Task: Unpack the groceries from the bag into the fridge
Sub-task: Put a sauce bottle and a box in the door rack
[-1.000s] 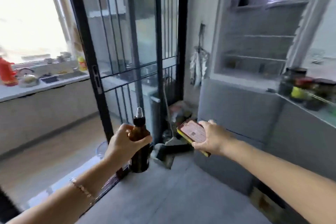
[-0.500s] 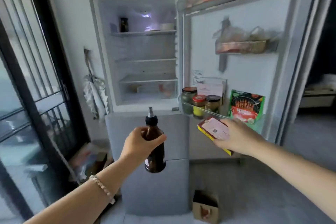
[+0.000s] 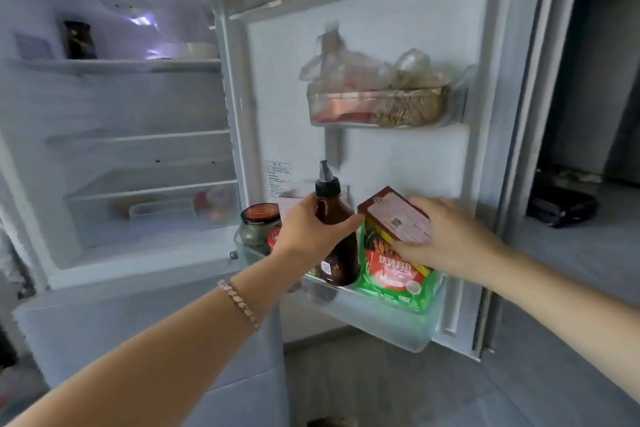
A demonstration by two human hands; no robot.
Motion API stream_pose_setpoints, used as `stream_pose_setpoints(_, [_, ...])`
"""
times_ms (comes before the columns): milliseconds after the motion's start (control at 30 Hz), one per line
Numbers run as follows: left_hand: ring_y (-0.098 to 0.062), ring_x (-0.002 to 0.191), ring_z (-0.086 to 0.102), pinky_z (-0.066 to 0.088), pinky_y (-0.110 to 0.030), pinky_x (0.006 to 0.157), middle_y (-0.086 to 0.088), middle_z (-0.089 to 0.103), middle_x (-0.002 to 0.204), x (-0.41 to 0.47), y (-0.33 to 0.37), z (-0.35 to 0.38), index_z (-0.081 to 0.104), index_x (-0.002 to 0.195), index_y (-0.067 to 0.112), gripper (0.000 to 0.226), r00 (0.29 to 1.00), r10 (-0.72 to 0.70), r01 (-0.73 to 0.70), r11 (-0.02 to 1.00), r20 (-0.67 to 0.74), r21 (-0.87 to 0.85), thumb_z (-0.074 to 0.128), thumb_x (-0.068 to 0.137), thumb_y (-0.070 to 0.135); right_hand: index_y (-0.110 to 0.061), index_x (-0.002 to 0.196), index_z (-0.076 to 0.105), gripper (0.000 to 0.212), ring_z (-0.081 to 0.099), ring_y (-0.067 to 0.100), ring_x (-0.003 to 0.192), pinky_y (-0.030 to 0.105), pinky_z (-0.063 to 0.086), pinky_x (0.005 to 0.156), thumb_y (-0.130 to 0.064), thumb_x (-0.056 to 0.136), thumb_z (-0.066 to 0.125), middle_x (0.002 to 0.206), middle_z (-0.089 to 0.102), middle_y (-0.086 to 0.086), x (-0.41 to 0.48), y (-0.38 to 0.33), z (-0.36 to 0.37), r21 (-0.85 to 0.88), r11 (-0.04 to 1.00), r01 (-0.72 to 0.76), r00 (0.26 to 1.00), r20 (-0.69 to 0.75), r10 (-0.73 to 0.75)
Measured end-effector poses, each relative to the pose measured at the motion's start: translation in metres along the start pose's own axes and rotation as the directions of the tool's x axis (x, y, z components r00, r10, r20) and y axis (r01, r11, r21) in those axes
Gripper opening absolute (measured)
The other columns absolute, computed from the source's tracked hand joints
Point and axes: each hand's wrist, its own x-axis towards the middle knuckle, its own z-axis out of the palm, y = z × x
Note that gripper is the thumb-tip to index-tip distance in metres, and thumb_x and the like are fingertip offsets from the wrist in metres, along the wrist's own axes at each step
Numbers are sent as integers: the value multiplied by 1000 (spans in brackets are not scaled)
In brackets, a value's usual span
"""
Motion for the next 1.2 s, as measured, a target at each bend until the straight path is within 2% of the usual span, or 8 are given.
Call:
stream_pose_setpoints(100, [0, 71, 59, 43, -6, 53, 13, 62, 76, 20, -13, 18, 58, 80, 25, 22, 994, 60, -60, 998, 94, -2, 78, 73, 30, -29, 125, 48, 70, 57, 11, 92, 28, 55, 75, -55, 63, 65, 111, 55, -3, 2, 3, 5, -53, 998, -17, 999, -35, 15])
stream_pose_setpoints(267, [-13, 88, 60, 47, -24, 73, 11, 61, 91, 39, -22, 21, 42, 107, 27, 46, 954, 91, -102, 995, 286, 24, 75, 76, 24, -27, 132, 43, 66, 49, 10, 99, 27, 48, 84, -47, 74, 67, 107, 42, -8, -1, -5, 4, -63, 990, -124, 988, -104, 117])
stream_pose_setpoints(467, [-9, 77, 57, 44, -15, 63, 11, 56, 86, 64, -24, 8, 46, 108, 21, 46, 815, 117, -281, 936, 567, 211, 72, 72, 10, -31, 130, 46, 76, 56, 11, 99, 32, 54, 82, -58, 60, 60, 118, 51, -4, 0, -10, 11, -12, 985, -174, 979, -113, 171])
stream_pose_setpoints(567, [-10, 75, 52, 45, -23, 65, 11, 55, 85, 65, -33, 8, 53, 111, 14, 47, 716, 69, -372, 880, 695, 295, 68, 69, -2, -29, 111, 55, 50, 59, 8, 86, 32, 56, 73, -48, 65, 67, 107, 56, -5, -6, -8, 15, -5, 982, -191, 980, -64, 190])
stream_pose_setpoints(667, [-17, 80, 51, 45, -35, 72, 4, 57, 89, 67, -36, 8, 53, 103, 18, 44, 716, 101, -370, 894, 691, 253, 65, 68, -6, -30, 106, 55, 43, 57, 7, 85, 30, 54, 71, -46, 68, 68, 103, 55, -6, -11, -5, 16, -29, 978, -208, 976, -72, 206])
stream_pose_setpoints(933, [-4, 68, 47, 34, -14, 57, 8, 52, 85, 54, -34, 11, 58, 107, 19, 22, 807, 185, -427, 838, 561, 339, 63, 87, 27, -27, 98, 57, 35, 55, 4, 81, 25, 48, 64, -44, 69, 68, 96, 56, -5, -20, -8, 12, -38, 981, -190, 979, -82, 187])
stream_pose_setpoints(1100, [-26, 81, 55, 43, -29, 64, -13, 59, 97, 43, -22, 26, 51, 108, 8, 24, 849, 139, -468, 646, 510, 603, 46, 96, 29, -28, 118, 54, 49, 55, 0, 87, 11, 44, 60, -38, 74, 72, 107, 58, -10, -24, -9, 16, 102, 983, -154, 983, -86, 163])
stream_pose_setpoints(1200, [-31, 100, 58, 41, -32, 72, -15, 58, 115, 42, -15, 34, 48, 121, 11, 32, 879, 107, -456, 475, 465, 753, 43, 98, 33, -31, 129, 43, 60, 48, -11, 79, 1, 41, 56, -28, 77, 73, 95, 48, -27, -28, -10, 17, 272, 951, -146, 978, -104, 180])
